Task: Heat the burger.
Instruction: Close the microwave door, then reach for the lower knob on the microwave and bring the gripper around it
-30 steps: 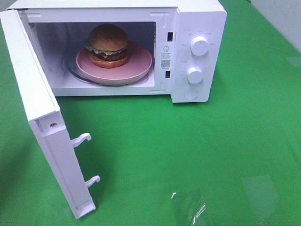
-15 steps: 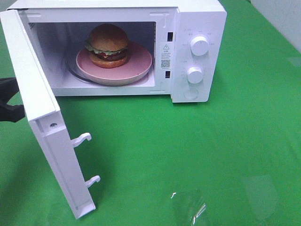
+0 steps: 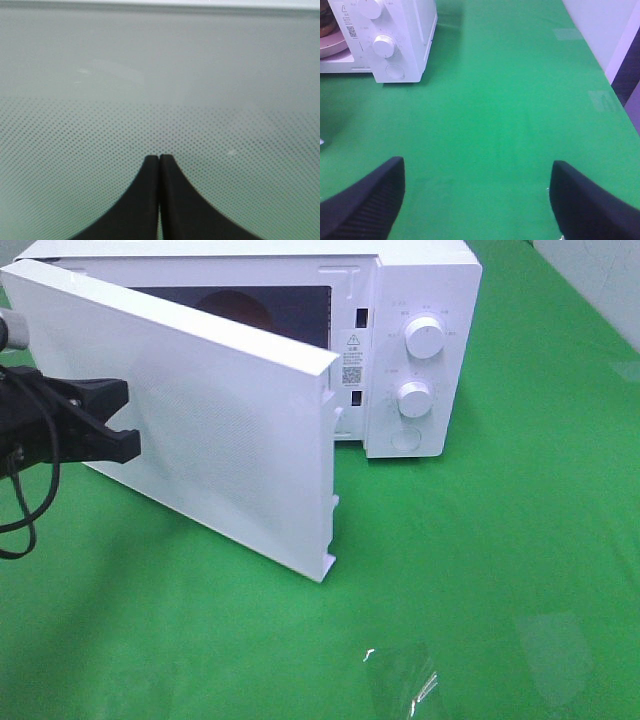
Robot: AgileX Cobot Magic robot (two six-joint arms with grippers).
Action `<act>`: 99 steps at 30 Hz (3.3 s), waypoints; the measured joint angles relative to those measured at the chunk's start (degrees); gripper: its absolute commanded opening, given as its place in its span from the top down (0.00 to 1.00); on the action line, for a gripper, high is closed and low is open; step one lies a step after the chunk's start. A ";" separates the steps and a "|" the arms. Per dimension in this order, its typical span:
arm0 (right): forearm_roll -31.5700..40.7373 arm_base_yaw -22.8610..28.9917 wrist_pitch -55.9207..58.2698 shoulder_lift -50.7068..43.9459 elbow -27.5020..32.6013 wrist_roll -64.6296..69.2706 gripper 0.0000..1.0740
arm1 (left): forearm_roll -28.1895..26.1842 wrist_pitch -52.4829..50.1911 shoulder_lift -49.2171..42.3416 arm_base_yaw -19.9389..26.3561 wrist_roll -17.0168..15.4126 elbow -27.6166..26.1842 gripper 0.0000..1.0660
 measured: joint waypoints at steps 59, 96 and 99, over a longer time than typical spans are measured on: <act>0.00 0.00 0.00 0.00 0.00 0.00 0.30 | -28.25 19.54 18.51 -21.26 17.30 -35.98 0.76; 0.00 0.00 0.00 0.00 0.00 0.00 0.30 | -27.62 97.40 -3.61 -6.19 15.18 -36.10 0.06; 0.00 0.00 0.00 0.00 0.00 0.00 0.30 | -26.99 99.81 -5.04 -1.60 15.18 -36.15 0.06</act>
